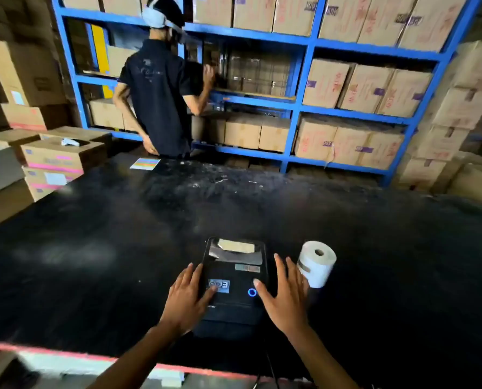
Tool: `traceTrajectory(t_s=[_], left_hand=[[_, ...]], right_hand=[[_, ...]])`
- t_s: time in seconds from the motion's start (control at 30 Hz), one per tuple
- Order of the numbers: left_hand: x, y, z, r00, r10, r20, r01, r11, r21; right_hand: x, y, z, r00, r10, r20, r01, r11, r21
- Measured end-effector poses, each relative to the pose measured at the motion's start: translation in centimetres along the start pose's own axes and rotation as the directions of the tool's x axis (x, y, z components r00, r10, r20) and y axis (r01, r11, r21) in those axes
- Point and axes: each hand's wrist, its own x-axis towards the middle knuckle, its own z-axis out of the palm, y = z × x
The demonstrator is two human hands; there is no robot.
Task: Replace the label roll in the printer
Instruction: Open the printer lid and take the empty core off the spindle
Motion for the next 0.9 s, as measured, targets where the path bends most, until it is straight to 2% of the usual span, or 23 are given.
traceTrajectory(t_s=[0.07,0.13,0.23,0.3,0.43,0.53,0.6,0.67,0.8,0.9], left_hand=[[-0.8,-0.7,0.9,0.983,-0.172,-0.065,0.154,0.965,-0.212],[-1.5,-0.9,1.6,0.963,-0.270,-0.030,0.231,0.873,-0.429],[-1.9,-0.5,3.0,0.928,-0.363,0.080,0.324,0.686,-0.651],[-2.1,-0.4,3.3,0.917,-0.390,0.077,0.329,0.634,-0.700],[-1.9,-1.1,3.9,0.905,-0.411,0.112,0.355,0.583,-0.731],[-2.0,-0.7,3.6,0.908,-0.401,0.121,0.355,0.585,-0.729],[-2.0,-0.6,3.7,0.912,-0.394,0.111,0.339,0.575,-0.744],[-1.9,-0.7,3.8,0.913,-0.393,0.109,0.334,0.567,-0.753],[-2.2,-1.3,4.1,0.909,-0.397,0.131,0.350,0.553,-0.756],[-3.0,-2.5,4.3,0.928,-0.347,0.136,0.340,0.636,-0.692]], right_hand=[[-1.5,0.5,1.5,0.984,0.166,0.058,-0.172,0.978,0.117],[-3.5,0.8,3.0,0.942,0.306,0.138,-0.335,0.889,0.313],[-4.6,0.2,4.6,0.916,0.378,0.136,-0.387,0.743,0.546],[-5.0,-0.3,5.0,0.924,0.372,0.084,-0.339,0.699,0.630],[-5.3,-0.8,5.3,0.927,0.374,0.020,-0.297,0.701,0.648],[-5.4,-0.5,5.8,0.914,0.404,-0.050,-0.304,0.760,0.575],[-5.1,0.0,5.7,0.921,0.380,-0.089,-0.305,0.843,0.443],[-4.8,0.2,5.4,0.927,0.368,-0.075,-0.316,0.873,0.372],[-4.5,0.5,4.6,0.938,0.344,-0.042,-0.298,0.861,0.412],[-3.1,0.3,3.8,0.927,0.375,0.005,-0.322,0.789,0.523]])
